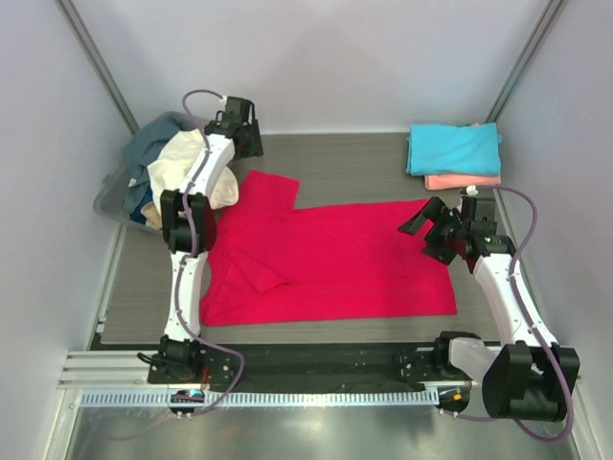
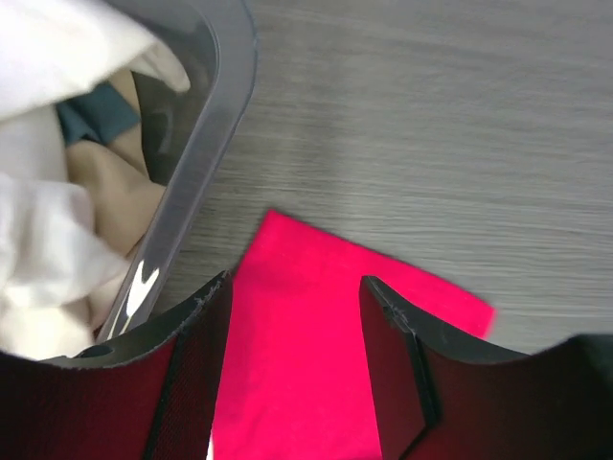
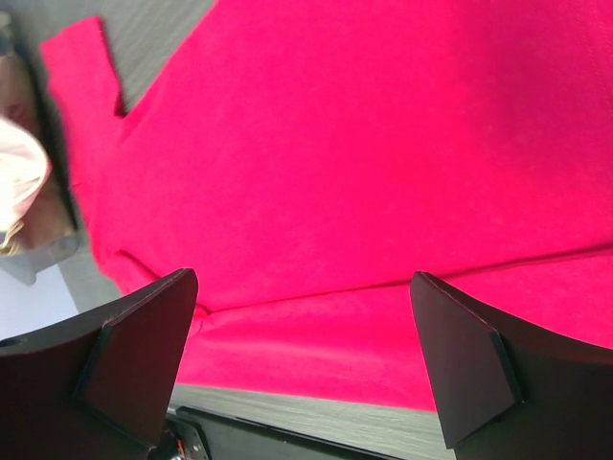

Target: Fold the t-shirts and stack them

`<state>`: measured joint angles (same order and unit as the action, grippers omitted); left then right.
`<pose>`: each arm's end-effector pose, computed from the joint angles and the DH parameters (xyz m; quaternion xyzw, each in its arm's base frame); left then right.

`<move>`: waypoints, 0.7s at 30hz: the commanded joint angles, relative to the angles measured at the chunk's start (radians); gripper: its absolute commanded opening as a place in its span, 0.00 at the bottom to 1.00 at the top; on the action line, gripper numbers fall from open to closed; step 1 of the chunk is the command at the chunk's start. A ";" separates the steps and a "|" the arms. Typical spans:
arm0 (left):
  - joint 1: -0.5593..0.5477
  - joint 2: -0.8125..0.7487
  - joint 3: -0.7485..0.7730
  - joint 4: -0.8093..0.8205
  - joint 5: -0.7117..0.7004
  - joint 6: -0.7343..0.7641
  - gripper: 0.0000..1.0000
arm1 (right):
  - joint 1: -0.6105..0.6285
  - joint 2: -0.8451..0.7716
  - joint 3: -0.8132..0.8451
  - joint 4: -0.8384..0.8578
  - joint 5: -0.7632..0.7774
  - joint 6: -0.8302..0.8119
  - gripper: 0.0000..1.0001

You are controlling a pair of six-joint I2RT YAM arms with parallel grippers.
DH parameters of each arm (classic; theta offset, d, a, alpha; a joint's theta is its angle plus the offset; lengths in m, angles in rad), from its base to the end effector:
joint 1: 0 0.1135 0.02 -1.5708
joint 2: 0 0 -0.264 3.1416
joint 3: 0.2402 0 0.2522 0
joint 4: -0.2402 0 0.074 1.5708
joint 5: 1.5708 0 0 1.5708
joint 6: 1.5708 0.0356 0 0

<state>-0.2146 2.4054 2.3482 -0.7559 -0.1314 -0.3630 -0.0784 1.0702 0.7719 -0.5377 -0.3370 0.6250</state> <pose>0.5274 -0.1102 0.2573 -0.0929 0.9227 -0.0466 0.3711 0.2175 -0.0053 0.2506 0.2604 0.8845 0.2463 0.2987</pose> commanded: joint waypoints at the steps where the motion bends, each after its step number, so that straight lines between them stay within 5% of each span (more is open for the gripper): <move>1: 0.015 0.046 0.054 -0.070 0.052 0.044 0.57 | 0.006 -0.052 0.024 0.031 -0.074 -0.050 1.00; 12: 0.050 0.204 0.120 -0.002 0.016 0.013 0.66 | 0.006 -0.007 0.017 0.033 -0.120 -0.105 1.00; 21: 0.081 0.251 0.128 -0.036 0.053 -0.005 0.63 | 0.006 0.027 0.015 0.036 -0.120 -0.110 1.00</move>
<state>-0.1719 2.6492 2.4920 -0.7773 -0.0769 -0.3595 -0.0757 1.0790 0.7708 -0.5285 -0.4351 0.5316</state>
